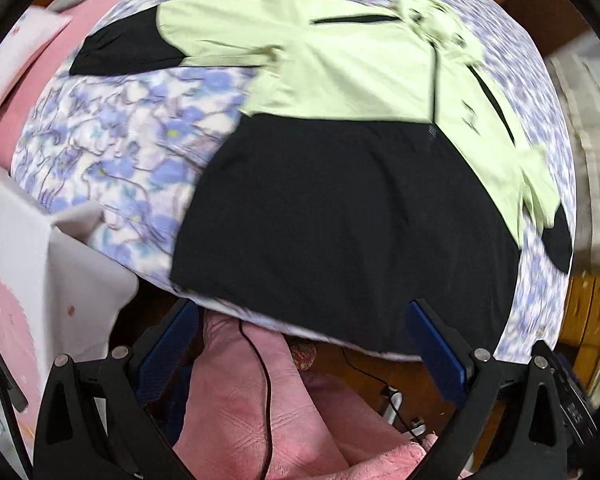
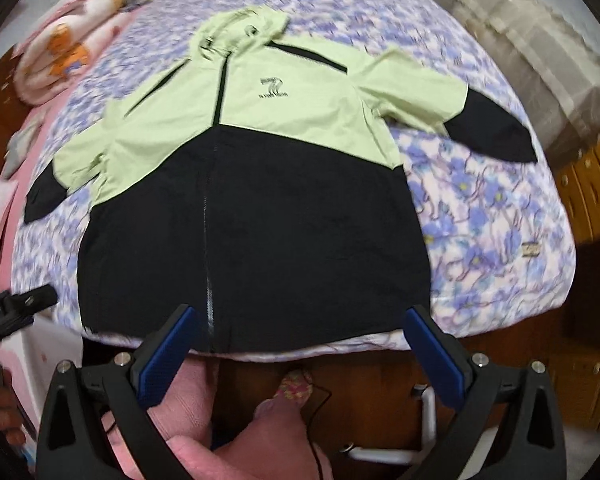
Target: Fold large clothes
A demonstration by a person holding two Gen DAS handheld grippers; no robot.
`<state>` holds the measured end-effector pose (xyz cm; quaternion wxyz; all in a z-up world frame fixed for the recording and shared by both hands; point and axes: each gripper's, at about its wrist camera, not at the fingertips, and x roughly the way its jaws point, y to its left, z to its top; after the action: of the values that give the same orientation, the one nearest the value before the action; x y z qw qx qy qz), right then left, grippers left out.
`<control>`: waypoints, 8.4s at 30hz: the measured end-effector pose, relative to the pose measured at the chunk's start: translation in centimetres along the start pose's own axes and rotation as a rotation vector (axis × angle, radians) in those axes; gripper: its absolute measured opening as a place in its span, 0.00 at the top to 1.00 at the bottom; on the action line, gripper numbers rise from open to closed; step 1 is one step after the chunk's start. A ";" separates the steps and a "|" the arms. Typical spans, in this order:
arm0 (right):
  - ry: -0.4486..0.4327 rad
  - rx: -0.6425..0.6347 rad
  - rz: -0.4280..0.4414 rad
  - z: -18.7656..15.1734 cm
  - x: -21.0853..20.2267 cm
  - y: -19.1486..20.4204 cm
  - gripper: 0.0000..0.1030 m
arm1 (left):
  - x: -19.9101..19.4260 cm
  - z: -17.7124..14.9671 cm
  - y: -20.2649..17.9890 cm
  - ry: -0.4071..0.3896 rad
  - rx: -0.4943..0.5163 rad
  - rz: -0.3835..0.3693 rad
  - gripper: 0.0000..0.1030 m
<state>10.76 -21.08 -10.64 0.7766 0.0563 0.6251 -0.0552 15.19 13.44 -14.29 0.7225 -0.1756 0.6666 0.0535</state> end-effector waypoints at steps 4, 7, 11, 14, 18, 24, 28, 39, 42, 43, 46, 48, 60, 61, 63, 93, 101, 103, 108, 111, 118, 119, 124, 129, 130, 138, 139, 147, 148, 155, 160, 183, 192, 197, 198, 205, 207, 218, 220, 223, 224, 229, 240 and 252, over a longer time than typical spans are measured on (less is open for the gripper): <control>0.085 0.074 -0.046 2.6 2.1 2.8 0.01 | -0.2 4.6 5.5 0.043 -0.088 -0.027 0.01; 0.175 0.125 -0.049 4.4 3.7 5.7 0.01 | 0.0 8.5 9.4 0.075 -0.149 -0.026 0.01; 0.247 0.171 -0.074 6.6 5.2 10.1 0.01 | 1.0 13.4 14.0 0.108 -0.183 -0.032 0.01; 0.276 0.181 -0.082 7.9 6.4 13.7 0.01 | 2.0 17.3 17.8 0.097 -0.218 -0.039 0.01; 0.302 0.134 -0.075 9.6 8.6 19.4 0.01 | 3.7 21.9 23.1 0.029 -0.334 -0.083 0.01; 0.253 -0.053 -0.068 11.8 11.3 28.2 0.01 | 8.1 26.4 31.1 -0.034 -0.556 -0.101 0.01; 0.241 -0.119 -0.041 12.7 12.7 32.1 0.01 | 10.3 28.1 35.4 -0.105 -0.698 -0.125 0.09; 0.240 -0.276 0.046 13.1 15.3 39.5 0.01 | 13.7 32.4 38.8 -0.303 -0.816 -0.217 0.71; 0.212 -0.290 0.073 13.3 15.2 39.8 0.01 | 13.4 33.3 38.1 -0.307 -0.781 -0.167 0.93; 0.202 -0.287 0.079 13.4 15.1 39.8 0.01 | 12.9 33.8 37.2 -0.323 -0.743 -0.137 0.94; 0.179 -0.262 0.119 13.9 14.9 38.6 0.01 | 10.3 34.3 34.9 -0.395 -0.669 -0.072 0.95; 0.161 -0.244 0.145 14.4 14.8 37.6 0.01 | 8.1 34.6 32.8 -0.461 -0.619 -0.072 0.95; -0.002 -0.137 0.297 18.2 11.9 24.7 0.01 | -4.1 32.3 8.8 -0.721 -0.199 -0.183 0.96; -0.012 -0.131 0.305 18.3 11.7 23.6 0.01 | -4.4 31.8 6.4 -0.722 -0.158 -0.196 0.96; -0.041 -0.105 0.319 18.7 11.1 20.4 0.01 | -4.7 30.4 2.4 -0.725 -0.099 -0.220 0.96; 0.102 0.185 0.386 17.4 21.1 3.6 0.08 | 11.9 21.2 -13.0 -0.148 0.311 0.064 0.17; 0.153 0.385 0.561 18.5 24.3 6.6 0.29 | 12.8 20.9 -1.1 -0.089 0.156 0.185 0.17; 0.151 0.440 0.554 19.0 24.9 7.4 0.29 | 13.5 21.2 1.5 -0.074 0.114 0.202 0.17; 0.082 0.493 0.516 20.9 24.9 9.0 0.60 | 15.3 23.3 5.4 -0.078 0.055 0.155 0.17; 0.061 0.531 0.513 21.6 25.0 8.9 0.86 | 16.0 24.9 6.1 -0.099 0.036 0.084 0.17; -0.100 0.450 0.505 25.0 21.6 7.6 0.90 | 17.5 27.4 5.7 -0.121 0.066 0.023 0.43; -0.156 0.432 0.490 25.7 20.3 7.2 0.90 | 17.7 27.5 5.5 -0.116 0.081 0.017 0.47; -0.357 0.421 0.415 27.4 15.8 3.6 0.90 | 18.0 27.6 4.3 -0.116 0.116 0.021 0.51; -0.385 0.442 0.333 27.3 15.2 0.0 0.90 | 18.6 27.8 3.0 -0.133 0.123 0.036 0.65; -0.367 0.460 0.329 27.0 15.8 -0.8 0.90 | 18.9 28.1 2.3 -0.135 0.119 0.041 0.65; -0.225 0.535 0.255 23.3 20.7 -2.1 0.90 | 19.5 28.7 3.8 -0.116 -0.064 -0.034 0.66; -0.204 0.554 0.259 22.8 21.4 -2.3 0.90 | 19.5 28.7 4.3 -0.107 -0.104 -0.050 0.66; -0.143 0.509 0.223 20.9 24.1 -1.3 0.90 | 19.9 28.4 5.3 -0.091 -0.225 -0.079 0.66; -0.142 0.496 0.219 21.0 24.4 -1.3 0.90 | 19.9 28.4 5.6 -0.089 -0.230 -0.085 0.66; -0.097 0.549 0.208 21.3 24.6 -1.6 0.87 | 19.6 28.6 2.5 -0.101 -0.094 0.073 0.67; -0.119 0.559 0.095 20.9 21.8 -1.4 0.66 | 17.1 27.8 -0.1 -0.126 0.058 0.152 0.66; -0.104 0.211 0.430 19.6 24.7 10.8 1.00 | 22.4 27.7 -8.3 -0.082 0.201 -0.155 0.90; -0.162 0.436 0.185 22.1 24.2 -1.5 1.00 | 23.3 30.6 -1.9 -0.055 0.005 -0.255 0.99; -0.160 0.494 0.195 21.7 25.3 -1.9 1.00 | 23.1 29.4 -2.0 -0.065 0.037 -0.184 0.99; -0.164 0.518 0.204 21.6 25.6 -2.1 1.00 | 23.1 29.5 -2.0 -0.067 0.035 -0.168 0.99; -0.212 0.661 0.381 20.1 27.2 -4.3 1.00 | 22.9 28.0 -2.4 -0.131 -0.036 -0.140 0.99; -0.219 0.628 0.412 19.9 27.3 -4.4 1.00 | 22.7 26.6 -2.5 -0.169 -0.099 -0.133 0.99; -0.119 0.392 0.543 18.1 24.2 -5.4 0.98 | 19.5 15.9 -9.0 -0.165 -0.122 0.083 0.96; -0.081 0.370 0.591 17.3 23.5 -6.4 0.97 | 19.3 13.3 -11.5 -0.150 -0.128 0.097 0.92; 0.046 0.342 0.657 15.9 23.2 -8.0 0.68 | 19.7 9.4 -15.0 -0.100 -0.124 0.081 0.89; 0.064 0.333 0.674 15.5 23.0 -8.6 0.67 | 20.0 8.2 -16.3 -0.071 -0.105 0.075 0.89; 0.105 0.202 0.597 12.5 20.6 -13.5 0.63 | 20.5 1.5 -23.5 0.010 0.016 0.090 0.89; 0.106 0.510 0.472 7.6 18.2 -31.8 0.63 | 19.7 -6.0 -37.8 0.127 0.386 0.075 0.84; -0.163 0.944 0.405 8.1 18.8 -44.8 0.59 | 21.3 -7.4 -52.6 0.151 0.694 0.025 0.62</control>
<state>15.62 -66.84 -28.14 0.7080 0.5157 0.4462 -0.1837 26.88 -41.38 -25.95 0.6870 0.0849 0.6988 -0.1804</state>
